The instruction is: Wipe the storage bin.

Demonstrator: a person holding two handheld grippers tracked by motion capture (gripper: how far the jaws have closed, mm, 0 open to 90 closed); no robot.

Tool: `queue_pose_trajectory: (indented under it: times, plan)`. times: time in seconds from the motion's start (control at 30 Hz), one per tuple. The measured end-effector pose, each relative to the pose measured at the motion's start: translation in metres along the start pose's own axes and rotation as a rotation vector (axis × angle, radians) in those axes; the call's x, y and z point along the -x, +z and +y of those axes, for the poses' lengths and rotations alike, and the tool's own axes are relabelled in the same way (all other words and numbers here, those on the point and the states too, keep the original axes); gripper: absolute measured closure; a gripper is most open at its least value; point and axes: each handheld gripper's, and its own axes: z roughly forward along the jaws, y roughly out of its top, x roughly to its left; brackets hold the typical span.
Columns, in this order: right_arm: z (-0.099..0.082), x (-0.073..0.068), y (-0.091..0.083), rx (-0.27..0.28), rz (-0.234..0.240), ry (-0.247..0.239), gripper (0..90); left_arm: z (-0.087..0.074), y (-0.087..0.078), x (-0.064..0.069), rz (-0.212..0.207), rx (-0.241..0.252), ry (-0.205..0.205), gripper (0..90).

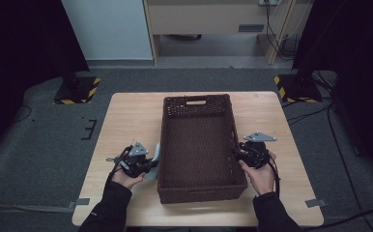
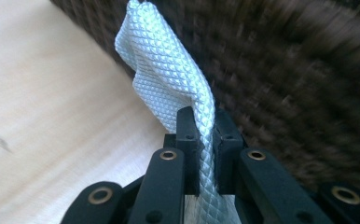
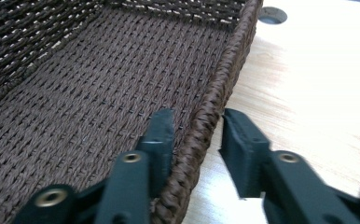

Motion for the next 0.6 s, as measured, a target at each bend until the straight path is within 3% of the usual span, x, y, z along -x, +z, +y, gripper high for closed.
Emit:
queue_pose_trajectory:
  times: [0.1,0.23,0.33,0.47,0.6]
  plan:
    - [0.0,0.003,-0.007,0.032,0.019,-0.001,49.2,-0.003,0.005,0.0,0.006,-0.029,0.005,83.1]
    - [0.0,0.006,-0.013,0.061,0.04,-0.008,43.9,0.003,-0.005,0.0,0.013,0.01,0.008,83.1]
    - [-0.002,0.008,-0.013,0.053,0.064,-0.005,41.9,0.01,-0.023,0.002,0.013,0.078,0.006,83.2]
    - [-0.005,0.007,-0.013,0.029,0.083,-0.023,42.4,0.014,-0.03,0.006,0.016,0.1,0.017,83.2]
    - [-0.006,0.006,-0.014,0.011,0.099,-0.035,44.3,0.009,-0.031,0.011,0.015,0.088,0.014,83.2]
